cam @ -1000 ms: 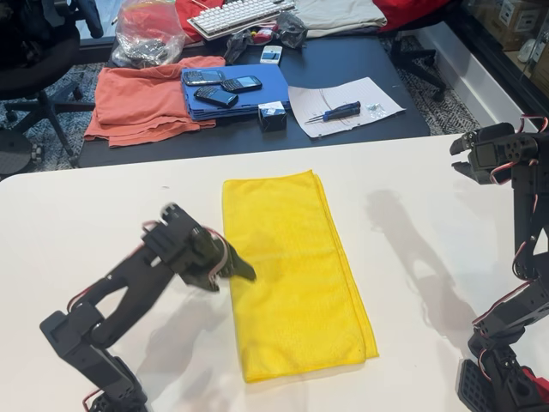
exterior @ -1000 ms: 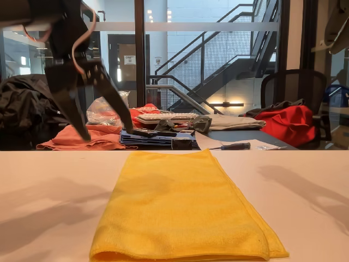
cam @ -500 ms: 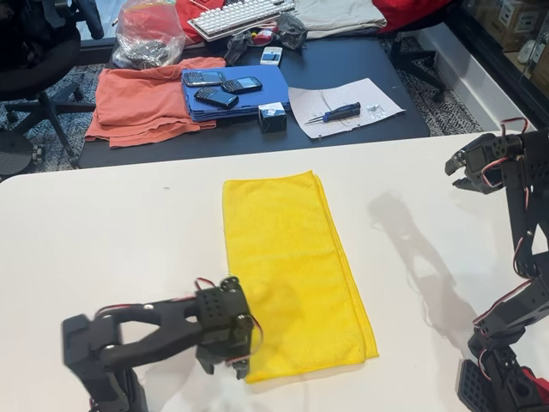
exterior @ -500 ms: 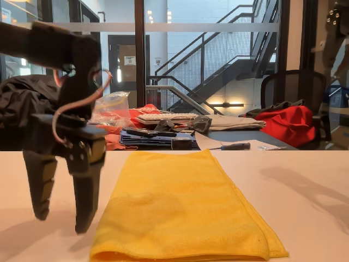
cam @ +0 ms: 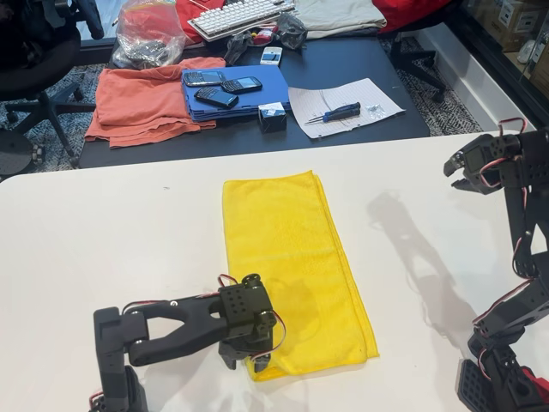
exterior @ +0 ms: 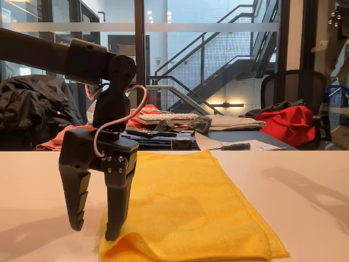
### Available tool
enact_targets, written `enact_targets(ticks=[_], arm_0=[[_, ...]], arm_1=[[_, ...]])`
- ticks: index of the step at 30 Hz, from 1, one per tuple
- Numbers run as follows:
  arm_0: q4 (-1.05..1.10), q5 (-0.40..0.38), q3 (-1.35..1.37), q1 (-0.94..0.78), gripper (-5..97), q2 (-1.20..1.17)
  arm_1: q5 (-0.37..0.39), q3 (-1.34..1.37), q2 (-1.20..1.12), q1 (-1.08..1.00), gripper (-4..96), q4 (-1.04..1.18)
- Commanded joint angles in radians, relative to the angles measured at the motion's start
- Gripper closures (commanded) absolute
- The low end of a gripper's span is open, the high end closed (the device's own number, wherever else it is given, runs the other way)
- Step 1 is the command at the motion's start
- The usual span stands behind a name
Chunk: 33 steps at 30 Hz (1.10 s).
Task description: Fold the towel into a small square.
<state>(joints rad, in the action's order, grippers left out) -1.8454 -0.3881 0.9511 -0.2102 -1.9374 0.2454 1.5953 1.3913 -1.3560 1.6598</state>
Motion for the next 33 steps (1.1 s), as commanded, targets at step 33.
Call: enact_targets(ticks=[33], arm_0=[[-0.023,0.003,-0.009,-0.146,84,-0.008]], arm_1=[[0.005,-0.038,-0.155,0.021,73.9,-0.121]])
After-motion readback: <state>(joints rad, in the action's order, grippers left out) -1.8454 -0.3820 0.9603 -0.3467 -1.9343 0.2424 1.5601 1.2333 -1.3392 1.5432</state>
